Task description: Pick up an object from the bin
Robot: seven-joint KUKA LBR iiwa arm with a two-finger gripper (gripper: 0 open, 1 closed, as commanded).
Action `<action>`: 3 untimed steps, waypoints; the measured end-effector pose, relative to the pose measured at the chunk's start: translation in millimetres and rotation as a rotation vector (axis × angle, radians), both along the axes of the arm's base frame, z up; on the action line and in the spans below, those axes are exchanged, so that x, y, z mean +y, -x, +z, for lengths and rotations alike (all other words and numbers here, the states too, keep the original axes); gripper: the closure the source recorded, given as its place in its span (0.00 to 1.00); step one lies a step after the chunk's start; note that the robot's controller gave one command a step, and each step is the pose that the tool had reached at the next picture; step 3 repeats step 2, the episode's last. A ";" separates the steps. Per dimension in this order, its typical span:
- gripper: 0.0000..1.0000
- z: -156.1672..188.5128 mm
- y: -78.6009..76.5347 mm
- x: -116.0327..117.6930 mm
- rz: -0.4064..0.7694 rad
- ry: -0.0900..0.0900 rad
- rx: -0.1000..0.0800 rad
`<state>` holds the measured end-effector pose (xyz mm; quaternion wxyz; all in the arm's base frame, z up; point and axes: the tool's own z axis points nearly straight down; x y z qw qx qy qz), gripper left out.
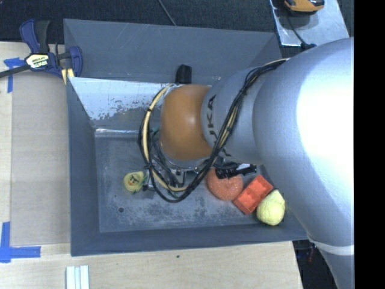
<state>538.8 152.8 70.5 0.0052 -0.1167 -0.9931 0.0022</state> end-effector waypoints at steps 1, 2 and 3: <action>1.00 40.2 2.5 -1.0 -0.001 0.002 0.009; 1.00 84.9 0.3 -0.6 0.000 0.001 0.003; 1.00 84.9 0.3 -0.6 0.000 0.001 0.003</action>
Offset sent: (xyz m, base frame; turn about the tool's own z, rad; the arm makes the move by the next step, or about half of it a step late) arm -0.0034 -0.0011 0.0350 0.0005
